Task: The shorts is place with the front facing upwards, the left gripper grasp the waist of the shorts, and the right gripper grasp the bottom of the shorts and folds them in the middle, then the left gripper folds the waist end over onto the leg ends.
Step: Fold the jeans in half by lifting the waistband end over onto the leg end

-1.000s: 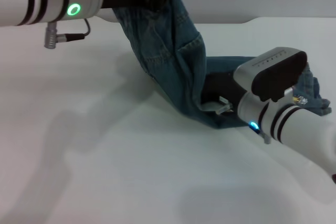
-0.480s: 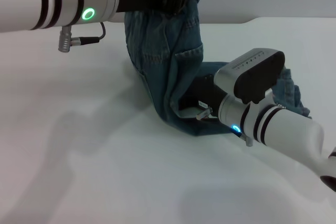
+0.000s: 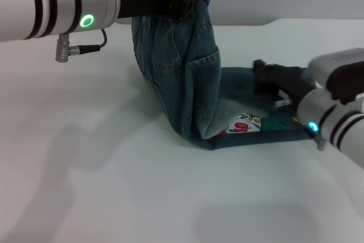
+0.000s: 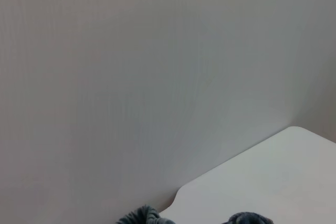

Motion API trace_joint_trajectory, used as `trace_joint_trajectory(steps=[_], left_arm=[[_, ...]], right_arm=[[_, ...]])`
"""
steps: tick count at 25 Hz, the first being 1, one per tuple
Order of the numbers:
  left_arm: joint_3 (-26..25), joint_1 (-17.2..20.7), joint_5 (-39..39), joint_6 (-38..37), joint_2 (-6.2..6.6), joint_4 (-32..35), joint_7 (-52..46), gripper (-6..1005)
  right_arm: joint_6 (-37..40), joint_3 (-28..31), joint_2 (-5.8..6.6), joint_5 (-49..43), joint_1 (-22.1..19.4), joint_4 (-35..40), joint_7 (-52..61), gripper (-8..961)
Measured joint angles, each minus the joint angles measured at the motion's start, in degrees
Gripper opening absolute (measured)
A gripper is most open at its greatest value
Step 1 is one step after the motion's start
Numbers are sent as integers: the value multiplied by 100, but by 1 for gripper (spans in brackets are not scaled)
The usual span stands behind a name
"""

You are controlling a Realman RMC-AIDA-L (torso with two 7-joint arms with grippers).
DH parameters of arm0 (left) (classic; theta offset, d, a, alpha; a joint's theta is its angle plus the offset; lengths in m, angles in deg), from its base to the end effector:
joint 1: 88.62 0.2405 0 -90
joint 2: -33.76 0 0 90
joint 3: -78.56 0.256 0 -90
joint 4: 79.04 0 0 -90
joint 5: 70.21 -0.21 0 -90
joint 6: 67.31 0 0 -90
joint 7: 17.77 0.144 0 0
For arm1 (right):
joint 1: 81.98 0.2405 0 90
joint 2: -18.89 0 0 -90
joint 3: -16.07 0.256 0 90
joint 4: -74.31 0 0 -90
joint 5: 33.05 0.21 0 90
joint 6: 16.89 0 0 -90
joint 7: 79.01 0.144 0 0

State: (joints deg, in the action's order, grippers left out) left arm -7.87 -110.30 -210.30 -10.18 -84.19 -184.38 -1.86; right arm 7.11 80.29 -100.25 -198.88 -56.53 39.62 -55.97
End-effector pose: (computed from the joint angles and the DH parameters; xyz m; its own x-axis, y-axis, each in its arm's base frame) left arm -0.0694 0.3472 0.0293 0.8283 0.3520 0.4360 0.5505 -0.6561 -0.5162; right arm 0.2615 0.3718 -0.0855 0.6620 -0.3442 -0.6658 -0.7477 -0.3648 -0.5549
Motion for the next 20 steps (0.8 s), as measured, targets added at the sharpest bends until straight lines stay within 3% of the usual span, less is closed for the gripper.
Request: trace_joint_trajectory(steps=[20], left_arm=[[-6, 65, -1, -31, 1, -693, 142, 142]], right_arm=[[-80, -214, -40, 46, 111, 92, 35, -1]])
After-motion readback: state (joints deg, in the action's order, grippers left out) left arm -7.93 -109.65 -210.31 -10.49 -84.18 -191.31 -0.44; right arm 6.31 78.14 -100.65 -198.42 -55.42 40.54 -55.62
